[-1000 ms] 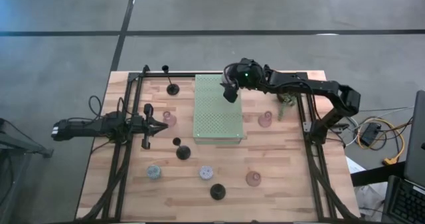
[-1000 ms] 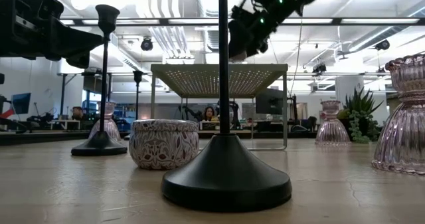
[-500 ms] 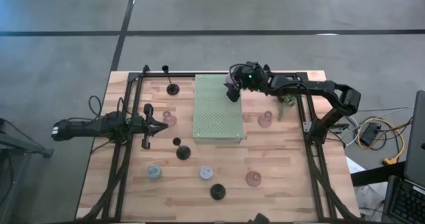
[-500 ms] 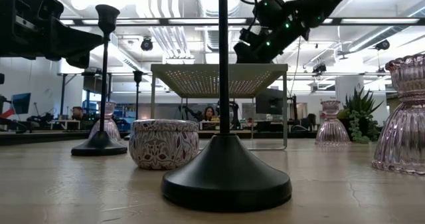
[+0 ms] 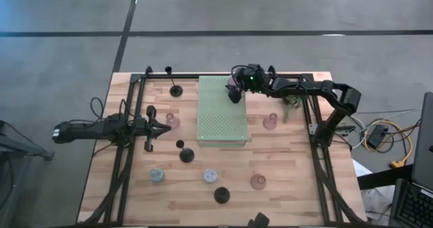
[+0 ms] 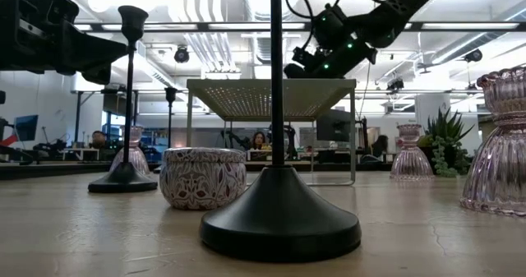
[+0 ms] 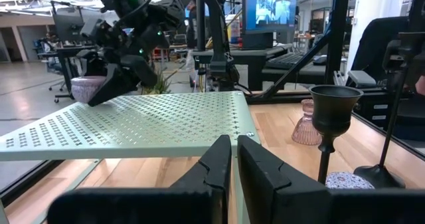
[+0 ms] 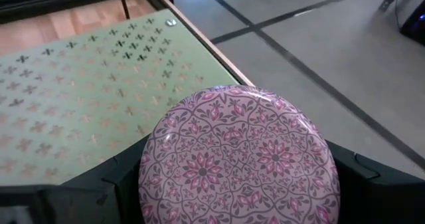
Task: Pick & Place candle stick holders
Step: Put the right candle on the shelf
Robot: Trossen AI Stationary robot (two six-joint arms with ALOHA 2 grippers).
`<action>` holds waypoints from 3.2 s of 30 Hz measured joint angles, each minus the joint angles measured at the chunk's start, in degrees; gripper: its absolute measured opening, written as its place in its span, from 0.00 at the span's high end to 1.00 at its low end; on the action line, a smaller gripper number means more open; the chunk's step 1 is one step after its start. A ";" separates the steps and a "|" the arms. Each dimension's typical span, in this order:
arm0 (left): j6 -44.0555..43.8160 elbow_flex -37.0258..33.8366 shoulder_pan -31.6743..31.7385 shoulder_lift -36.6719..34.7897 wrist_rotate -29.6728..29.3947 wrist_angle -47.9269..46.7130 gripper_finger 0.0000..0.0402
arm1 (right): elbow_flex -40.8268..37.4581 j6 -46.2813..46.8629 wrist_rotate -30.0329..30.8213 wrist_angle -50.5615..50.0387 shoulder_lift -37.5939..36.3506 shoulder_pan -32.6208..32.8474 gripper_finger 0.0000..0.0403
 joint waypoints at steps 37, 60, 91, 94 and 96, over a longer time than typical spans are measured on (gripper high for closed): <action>0.00 0.00 0.00 0.02 0.00 -0.02 0.92 | 0.66 0.81 -2.27 -0.61 -0.24 -0.44 0.06; 0.01 0.00 0.00 0.04 0.00 -0.02 0.92 | 0.73 -2.22 -2.27 -1.31 -6.01 -0.24 0.04; 0.02 0.00 0.00 0.04 0.02 -0.02 0.92 | 0.75 8.40 8.47 -36.19 -42.73 25.85 0.05; 0.01 0.00 0.00 0.04 0.01 -0.02 0.92 | 0.75 9.68 9.35 -40.13 -45.32 27.99 0.05; 0.01 0.00 0.00 0.04 0.02 -0.02 0.92 | 0.73 10.70 10.33 -44.21 -47.46 29.14 0.05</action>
